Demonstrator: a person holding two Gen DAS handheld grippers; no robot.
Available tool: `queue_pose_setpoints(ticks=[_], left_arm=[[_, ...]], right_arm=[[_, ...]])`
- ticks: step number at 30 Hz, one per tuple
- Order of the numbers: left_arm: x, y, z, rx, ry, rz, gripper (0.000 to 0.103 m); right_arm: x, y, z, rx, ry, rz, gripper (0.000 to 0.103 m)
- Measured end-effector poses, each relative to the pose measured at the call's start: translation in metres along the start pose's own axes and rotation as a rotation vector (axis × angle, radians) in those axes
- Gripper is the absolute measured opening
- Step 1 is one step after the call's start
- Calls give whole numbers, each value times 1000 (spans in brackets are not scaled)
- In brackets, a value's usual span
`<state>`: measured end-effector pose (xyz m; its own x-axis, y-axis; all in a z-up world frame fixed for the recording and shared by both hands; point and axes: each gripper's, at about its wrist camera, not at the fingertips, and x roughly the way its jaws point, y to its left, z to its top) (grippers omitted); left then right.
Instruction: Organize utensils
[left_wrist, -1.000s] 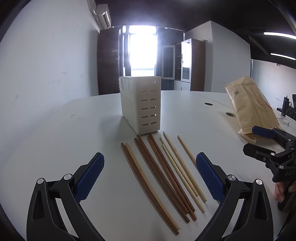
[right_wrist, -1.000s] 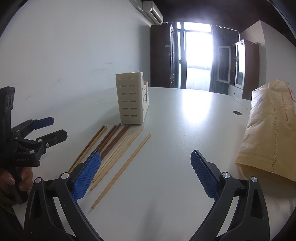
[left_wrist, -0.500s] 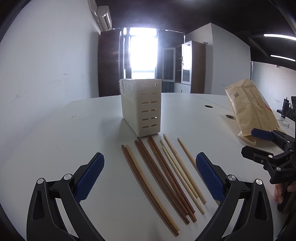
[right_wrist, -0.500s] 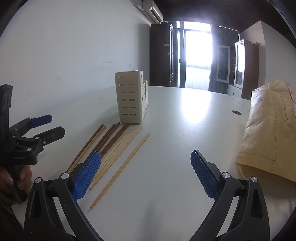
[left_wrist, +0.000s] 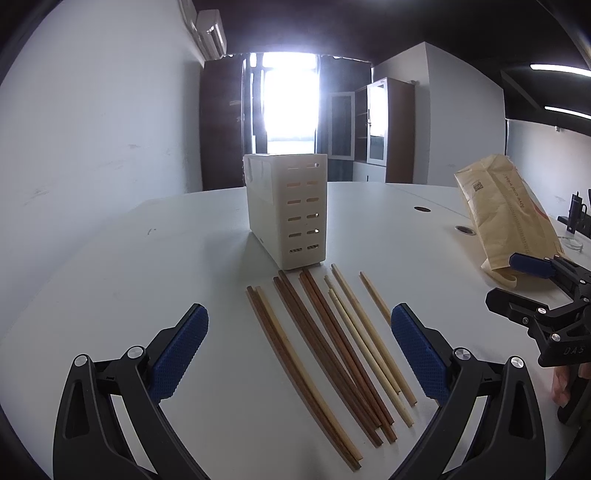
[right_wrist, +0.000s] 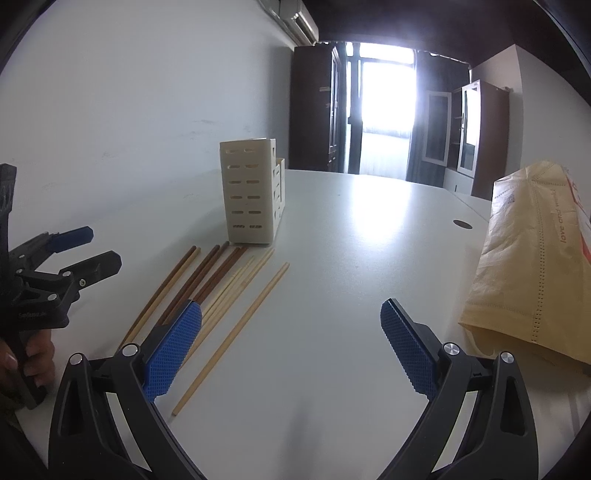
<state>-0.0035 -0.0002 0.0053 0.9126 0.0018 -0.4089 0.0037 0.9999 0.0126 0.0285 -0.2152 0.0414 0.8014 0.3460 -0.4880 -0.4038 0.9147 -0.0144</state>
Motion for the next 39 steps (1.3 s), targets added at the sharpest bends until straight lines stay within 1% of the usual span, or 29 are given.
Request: queue_pose_setpoints(ticks=[6,9,13,15,17,19,25,27,32,35,39], left_arm=[[2,3,-1,-12,16,-1,97],[2,3,-1,-12,21,0,97],[3,4,-1,-19,25,0,97],[5,7,-1,-34,40,5,97],[9,9,-1,-39,73,15,97],[12,8,1,-27,95,14,97],[22,16,23,-8,109,39,97],[30,21,29,-12,130,55,97],[54,35,38,-52,205,52,97],[68,39,40,-50,244,55,97],[84,44,40,-44,285,67,97]], right_arm=[[2,-1,1,8,8,3,98],[5,-3,1,19,27,15,98],[5,-7,1,39,22,20,98],[7,-7,2,41,30,25,98],[4,-9,3,69,-7,30,98],[8,-9,9,86,10,52,98],[24,-8,27,73,48,33,98],[32,-8,33,71,67,32,98],[56,-6,39,59,155,29,98],[67,-6,44,64,173,60,98],[81,-8,50,76,204,64,98]])
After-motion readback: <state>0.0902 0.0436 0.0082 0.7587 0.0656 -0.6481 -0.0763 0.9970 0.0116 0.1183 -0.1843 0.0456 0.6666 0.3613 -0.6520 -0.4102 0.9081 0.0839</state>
